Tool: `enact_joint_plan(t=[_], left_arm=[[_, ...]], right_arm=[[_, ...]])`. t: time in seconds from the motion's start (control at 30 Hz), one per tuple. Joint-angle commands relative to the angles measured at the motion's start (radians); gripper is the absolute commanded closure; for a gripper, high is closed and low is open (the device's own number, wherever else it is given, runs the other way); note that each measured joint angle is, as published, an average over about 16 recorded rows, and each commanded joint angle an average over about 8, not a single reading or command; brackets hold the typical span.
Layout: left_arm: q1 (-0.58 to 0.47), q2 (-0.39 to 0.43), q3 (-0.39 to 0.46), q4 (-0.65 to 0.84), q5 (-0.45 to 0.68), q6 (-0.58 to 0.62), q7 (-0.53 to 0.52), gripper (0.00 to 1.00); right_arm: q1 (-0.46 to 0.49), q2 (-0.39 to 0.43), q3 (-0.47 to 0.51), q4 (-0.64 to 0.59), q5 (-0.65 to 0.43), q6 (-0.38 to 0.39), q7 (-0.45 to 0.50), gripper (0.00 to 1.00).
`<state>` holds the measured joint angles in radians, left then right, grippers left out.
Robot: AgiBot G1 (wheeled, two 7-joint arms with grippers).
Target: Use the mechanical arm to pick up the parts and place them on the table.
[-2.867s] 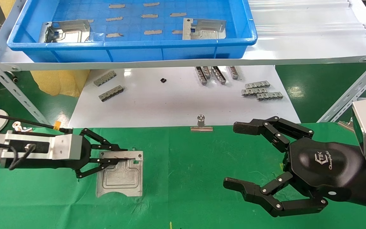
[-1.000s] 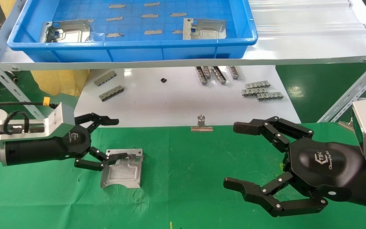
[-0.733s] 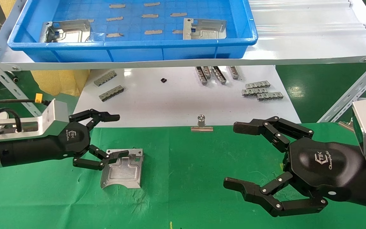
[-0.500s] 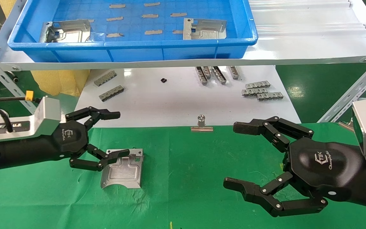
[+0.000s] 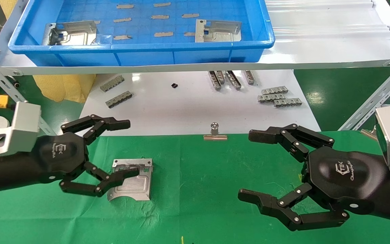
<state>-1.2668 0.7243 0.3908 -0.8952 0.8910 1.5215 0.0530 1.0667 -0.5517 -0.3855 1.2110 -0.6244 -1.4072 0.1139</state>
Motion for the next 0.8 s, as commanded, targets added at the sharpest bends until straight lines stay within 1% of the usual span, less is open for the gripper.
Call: enact_joint_plan(t=[0.03, 0.53, 0.67, 0.8], left_arm=[[0.022, -0.013, -0.013, -0.045, -0.018, -0.003, -0.028, 0.00], [0.182, -0.107, -0.105, -0.370, -0.152, -0.024, -0.228, 0.00], [0.206, -0.121, -0.119, -0.420, -0.173, -0.027, -0.251, 0.00], [0.212, -0.125, -0.123, -0.431, -0.179, -0.028, -0.253, 0.00]], right_arm=[[0.000, 0.000, 0.000, 0.000, 0.000, 0.000, 0.000, 0.00], [0.000, 0.000, 0.000, 0.000, 0.000, 0.000, 0.000, 0.00], [0.000, 0.000, 0.000, 0.000, 0.000, 0.000, 0.000, 0.00], [0.000, 0.000, 0.000, 0.000, 0.000, 0.000, 0.000, 0.00]])
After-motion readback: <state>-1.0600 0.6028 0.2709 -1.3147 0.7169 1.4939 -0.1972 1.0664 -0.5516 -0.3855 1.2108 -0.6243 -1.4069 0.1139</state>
